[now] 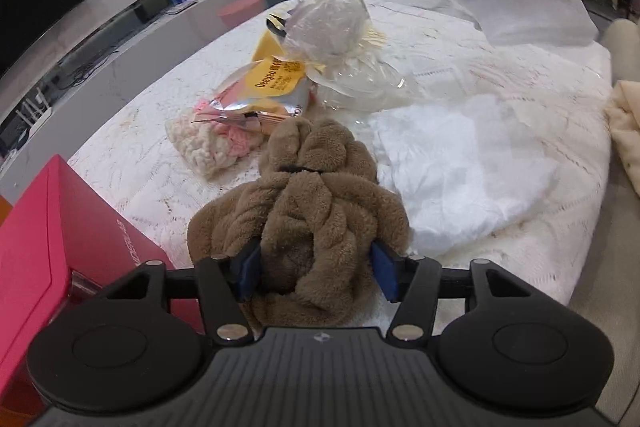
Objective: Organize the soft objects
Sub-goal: 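Lift the brown towel with the left tool and carry it toward the orange box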
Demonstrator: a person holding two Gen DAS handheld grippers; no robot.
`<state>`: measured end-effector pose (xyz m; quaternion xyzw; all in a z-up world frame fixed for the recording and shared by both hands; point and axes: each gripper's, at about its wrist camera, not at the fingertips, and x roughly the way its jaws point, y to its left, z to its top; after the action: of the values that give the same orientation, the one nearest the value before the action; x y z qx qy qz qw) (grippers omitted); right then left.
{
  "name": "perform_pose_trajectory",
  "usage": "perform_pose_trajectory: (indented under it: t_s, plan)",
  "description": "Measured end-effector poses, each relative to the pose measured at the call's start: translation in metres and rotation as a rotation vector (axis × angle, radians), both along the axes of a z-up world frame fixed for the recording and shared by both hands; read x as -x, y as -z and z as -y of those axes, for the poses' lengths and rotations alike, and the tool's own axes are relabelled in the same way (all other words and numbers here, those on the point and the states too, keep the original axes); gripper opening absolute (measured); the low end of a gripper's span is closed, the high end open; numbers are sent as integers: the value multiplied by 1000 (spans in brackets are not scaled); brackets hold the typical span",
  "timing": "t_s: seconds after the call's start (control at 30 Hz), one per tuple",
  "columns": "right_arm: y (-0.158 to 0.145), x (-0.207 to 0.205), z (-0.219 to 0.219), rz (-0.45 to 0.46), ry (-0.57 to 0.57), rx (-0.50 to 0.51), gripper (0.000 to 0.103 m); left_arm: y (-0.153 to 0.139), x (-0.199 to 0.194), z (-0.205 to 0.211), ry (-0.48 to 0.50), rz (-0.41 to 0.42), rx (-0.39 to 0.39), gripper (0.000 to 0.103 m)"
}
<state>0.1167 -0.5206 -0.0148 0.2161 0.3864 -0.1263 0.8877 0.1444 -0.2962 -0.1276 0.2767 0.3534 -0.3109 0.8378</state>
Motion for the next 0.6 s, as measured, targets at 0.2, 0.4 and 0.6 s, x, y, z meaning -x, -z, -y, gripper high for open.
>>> perform_pose_trajectory:
  t_s: [0.2, 0.4, 0.6]
  plan:
    - [3, -1, -1, -5, -3, 0, 10, -7, 12, -8, -17, 42, 50, 33]
    - [4, -2, 0, -5, -9, -23, 10, -30, 36, -16, -39, 180, 148, 27]
    - [5, 0, -1, -1, -25, -41, 5, -55, 33, -23, -62, 147, 189, 27]
